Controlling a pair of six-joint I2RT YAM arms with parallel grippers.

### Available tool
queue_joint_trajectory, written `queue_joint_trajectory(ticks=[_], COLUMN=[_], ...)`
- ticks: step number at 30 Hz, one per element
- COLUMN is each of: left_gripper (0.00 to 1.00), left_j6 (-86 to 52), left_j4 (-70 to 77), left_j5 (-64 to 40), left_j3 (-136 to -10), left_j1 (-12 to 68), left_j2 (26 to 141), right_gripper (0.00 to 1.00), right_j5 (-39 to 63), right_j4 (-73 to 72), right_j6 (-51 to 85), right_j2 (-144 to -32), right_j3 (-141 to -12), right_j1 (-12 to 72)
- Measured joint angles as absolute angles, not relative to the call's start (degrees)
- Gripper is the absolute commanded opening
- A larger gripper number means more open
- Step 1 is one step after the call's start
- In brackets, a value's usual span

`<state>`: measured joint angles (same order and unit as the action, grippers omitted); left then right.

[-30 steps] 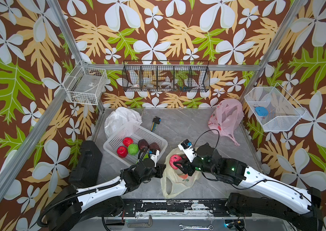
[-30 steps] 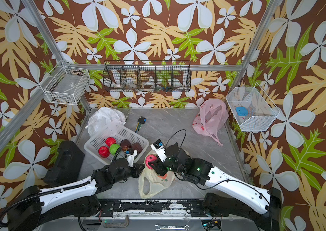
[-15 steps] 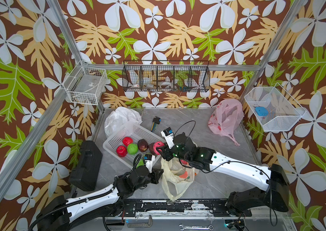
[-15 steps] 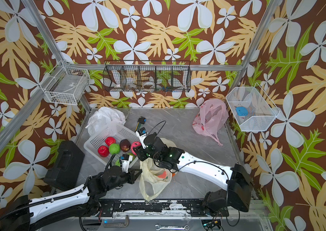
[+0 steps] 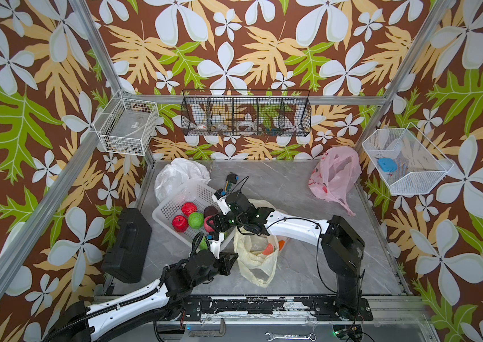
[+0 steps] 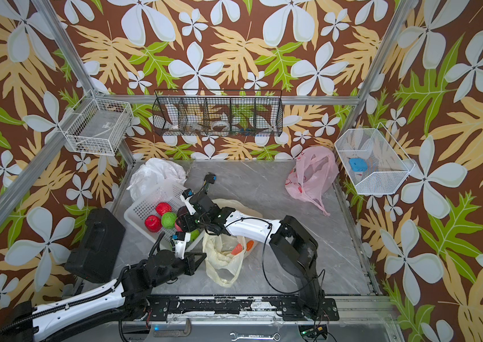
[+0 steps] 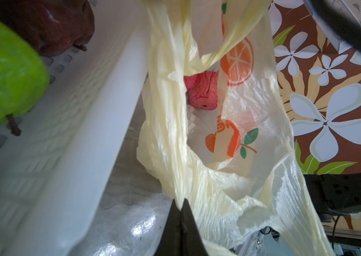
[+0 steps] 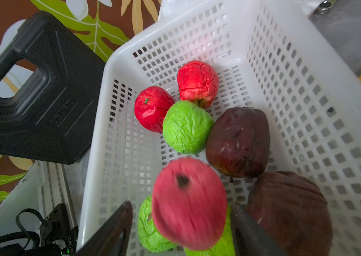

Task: Untie the knot of a plastic bag & take out the apple
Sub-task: Place the apple in the basket, then adjust the plastic bag at the center of the board.

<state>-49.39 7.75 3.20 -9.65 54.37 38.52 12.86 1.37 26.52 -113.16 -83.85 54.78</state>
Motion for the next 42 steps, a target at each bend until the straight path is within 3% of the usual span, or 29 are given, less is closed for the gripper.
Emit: queue_joint_trajectory(ticks=[10, 18, 24, 30, 38, 42], left_gripper=[0.00, 0.00, 0.00, 0.00, 0.00, 0.00], left_j6=[-49.63, -48.56, -45.69, -42.54, -38.70, -37.36], left_j4=[6.52, 3.55, 3.29, 6.68, 9.82, 11.73], left_j5=[4.56, 6.90, 8.14, 8.14, 8.73, 7.68], left_j3=[-8.01, -10.55, -15.81, -21.39, -28.97, -30.98], left_j1=[54.37, 54.37, 54.33, 54.33, 54.33, 54.33], left_j2=[33.82, 33.54, 39.57, 49.06, 59.55, 65.28], right_gripper=[0.76, 0.73, 0.65, 0.68, 0.58, 0.61], right_j5=[12.80, 4.10, -6.26, -15.07, -8.43, -6.33], right_j4=[5.69, 10.83, 15.22, 18.50, 22.63, 26.37], right_j6=[23.77, 20.36, 17.67, 15.40, 13.04, 14.85], right_j2=[-111.04, -103.26, -92.66, -80.23, -67.16, -61.41], right_j3=[-85.36, -84.51, -79.11, -71.11, -64.38, -55.55], right_j1=[54.74, 54.52, 54.61, 54.15, 52.84, 52.88])
